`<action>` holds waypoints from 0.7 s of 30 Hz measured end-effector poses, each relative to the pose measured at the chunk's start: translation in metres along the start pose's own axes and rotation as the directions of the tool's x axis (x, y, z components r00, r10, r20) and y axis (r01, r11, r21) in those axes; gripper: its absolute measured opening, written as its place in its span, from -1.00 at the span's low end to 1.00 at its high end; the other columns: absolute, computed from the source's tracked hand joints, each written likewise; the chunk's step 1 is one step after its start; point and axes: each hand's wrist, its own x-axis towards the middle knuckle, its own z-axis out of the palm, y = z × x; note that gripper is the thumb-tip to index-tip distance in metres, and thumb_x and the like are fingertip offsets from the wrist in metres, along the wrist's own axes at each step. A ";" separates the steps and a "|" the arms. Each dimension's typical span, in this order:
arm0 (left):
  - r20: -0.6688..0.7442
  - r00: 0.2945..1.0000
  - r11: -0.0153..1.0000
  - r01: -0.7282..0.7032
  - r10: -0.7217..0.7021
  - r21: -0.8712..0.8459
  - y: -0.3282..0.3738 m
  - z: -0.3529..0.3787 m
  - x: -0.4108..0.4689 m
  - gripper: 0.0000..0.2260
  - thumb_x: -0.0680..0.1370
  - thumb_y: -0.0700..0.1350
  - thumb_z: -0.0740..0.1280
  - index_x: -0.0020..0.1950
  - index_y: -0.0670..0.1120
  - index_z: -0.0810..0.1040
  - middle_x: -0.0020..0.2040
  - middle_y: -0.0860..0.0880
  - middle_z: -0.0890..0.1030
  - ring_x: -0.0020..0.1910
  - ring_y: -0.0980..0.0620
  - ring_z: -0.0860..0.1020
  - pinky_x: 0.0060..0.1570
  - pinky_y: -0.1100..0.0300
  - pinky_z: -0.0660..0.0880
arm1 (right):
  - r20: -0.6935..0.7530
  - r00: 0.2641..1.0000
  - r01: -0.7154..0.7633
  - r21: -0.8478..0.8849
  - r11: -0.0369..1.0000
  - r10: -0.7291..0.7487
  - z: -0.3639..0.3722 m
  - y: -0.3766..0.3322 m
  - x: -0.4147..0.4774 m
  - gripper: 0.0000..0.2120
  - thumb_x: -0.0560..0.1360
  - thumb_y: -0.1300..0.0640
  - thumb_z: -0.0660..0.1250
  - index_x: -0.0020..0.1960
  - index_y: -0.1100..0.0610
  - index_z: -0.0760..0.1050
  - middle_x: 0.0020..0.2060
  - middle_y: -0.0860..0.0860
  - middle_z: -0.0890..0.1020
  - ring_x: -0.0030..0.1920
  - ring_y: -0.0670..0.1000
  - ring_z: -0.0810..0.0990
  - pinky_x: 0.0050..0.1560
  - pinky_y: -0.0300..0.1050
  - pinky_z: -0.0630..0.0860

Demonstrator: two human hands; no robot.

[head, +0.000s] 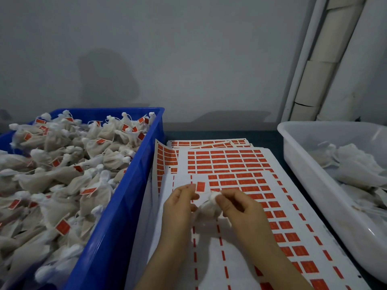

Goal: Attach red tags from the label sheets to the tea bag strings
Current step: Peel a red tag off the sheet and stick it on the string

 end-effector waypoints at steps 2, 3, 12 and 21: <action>0.039 0.998 0.986 -0.060 0.055 0.154 -0.002 0.002 -0.002 -0.91 0.59 0.02 0.22 -0.08 0.12 0.48 -0.05 0.09 0.58 -0.09 0.05 0.56 -0.31 0.31 0.47 | -0.052 0.999 0.008 0.081 0.997 -0.003 -0.003 -0.001 0.002 -0.85 0.35 -0.17 0.23 -0.19 -0.13 0.48 -0.30 -0.36 0.58 -0.19 -0.31 0.55 -0.33 -0.55 0.40; 0.073 0.994 0.977 -0.096 0.084 0.191 -0.001 0.004 -0.004 -0.93 0.58 0.06 0.22 -0.06 0.13 0.47 -0.03 0.11 0.57 -0.08 0.07 0.56 -0.34 0.39 0.45 | -0.078 0.997 0.002 0.126 0.992 0.008 -0.005 -0.002 0.002 -0.83 0.33 -0.17 0.23 -0.18 -0.12 0.49 -0.29 -0.37 0.58 -0.19 -0.33 0.55 -0.34 -0.54 0.41; 0.290 0.865 0.776 -0.497 0.409 0.388 -0.009 0.002 -0.011 -0.87 0.34 0.17 0.31 -0.14 0.22 0.53 -0.29 0.24 0.61 -0.27 0.20 0.60 -0.31 0.47 0.48 | -0.138 0.989 -0.025 0.208 0.978 0.055 -0.004 0.002 0.005 -0.76 0.28 -0.19 0.23 -0.16 -0.09 0.53 -0.29 -0.32 0.61 -0.20 -0.27 0.58 -0.39 -0.50 0.44; -0.318 0.758 0.822 -0.531 0.570 0.207 0.042 -0.014 -0.016 -0.95 0.55 -0.04 0.26 -0.03 0.11 0.44 -0.22 0.10 0.67 -0.27 0.20 0.65 -0.38 0.43 0.51 | -0.196 0.958 -0.150 0.285 0.947 0.211 -0.001 0.016 0.013 -0.73 0.43 -0.17 0.18 -0.11 -0.02 0.53 -0.40 -0.14 0.61 -0.31 -0.06 0.58 -0.39 -0.30 0.42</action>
